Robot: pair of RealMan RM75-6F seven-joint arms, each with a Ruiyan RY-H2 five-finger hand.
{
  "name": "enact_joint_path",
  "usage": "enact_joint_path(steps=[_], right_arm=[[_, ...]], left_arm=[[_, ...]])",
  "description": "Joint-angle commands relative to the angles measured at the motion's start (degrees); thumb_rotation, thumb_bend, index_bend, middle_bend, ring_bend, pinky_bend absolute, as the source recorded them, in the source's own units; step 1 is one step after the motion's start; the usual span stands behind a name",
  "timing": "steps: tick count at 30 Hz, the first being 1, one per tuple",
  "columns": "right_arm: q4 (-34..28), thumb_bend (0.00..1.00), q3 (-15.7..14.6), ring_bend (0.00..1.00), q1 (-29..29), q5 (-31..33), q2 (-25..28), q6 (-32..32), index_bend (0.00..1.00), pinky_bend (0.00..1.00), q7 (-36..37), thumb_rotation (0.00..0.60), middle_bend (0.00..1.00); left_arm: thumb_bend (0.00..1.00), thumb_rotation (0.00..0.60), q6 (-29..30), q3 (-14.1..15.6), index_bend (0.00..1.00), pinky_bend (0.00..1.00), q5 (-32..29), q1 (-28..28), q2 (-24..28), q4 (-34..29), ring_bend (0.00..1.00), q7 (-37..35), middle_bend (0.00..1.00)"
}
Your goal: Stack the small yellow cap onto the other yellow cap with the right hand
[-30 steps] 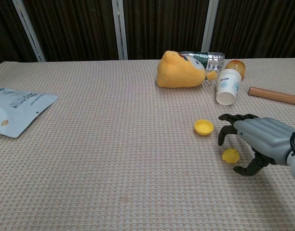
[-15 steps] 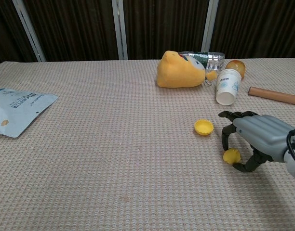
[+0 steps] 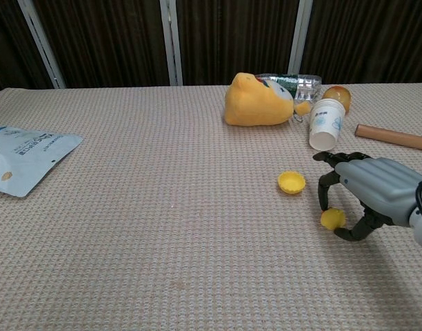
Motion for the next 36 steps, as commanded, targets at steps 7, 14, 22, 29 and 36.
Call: enact_joint_path(steps=[7,14,22,29,36], right_arm=[[-0.03,0.23,2.77,0.0,2.77,0.32,-0.3,-0.97,0.55,0.0,-1.9,0.6,0.0],[3.15,0.23,5.43,0.0,5.3,2.95,-2.02,-3.08,0.55,0.0,-2.07,0.6,0.0],[9.49,0.23,7.47,0.01,8.62,5.24,-4.28,-6.37,0.55,0.0,-1.28,0.6,0.0],[12.87,0.23,8.12,0.01,10.43,6.25,-5.27,-8.22,0.55,0.0,0.13,0.6,0.0],[14.45,0.23,8.07,0.01,11.55,6.47,-5.55,-8.88,0.55,0.0,0.95,0.6,0.0]], left_arm=[[0.0,0.6,0.65,0.17,0.0,0.16,0.91,0.05,-0.12,-0.03,0.0,-0.34,0.0],[0.0,0.6,1.2,0.53,0.0,0.16,2.72,-0.29,-0.69,0.48,0.0,-0.78,0.0],[0.0,0.6,0.28,1.43,0.0,0.16,3.88,-0.79,-0.67,-0.32,0.0,-3.89,0.0],[0.0,0.6,0.34,1.56,0.0,0.16,4.72,-1.13,-0.77,-0.35,0.0,-3.19,0.0],[0.0,0.6,0.08,1.68,0.0,0.16,4.76,-1.29,-0.76,-0.5,0.0,-3.04,0.0]])
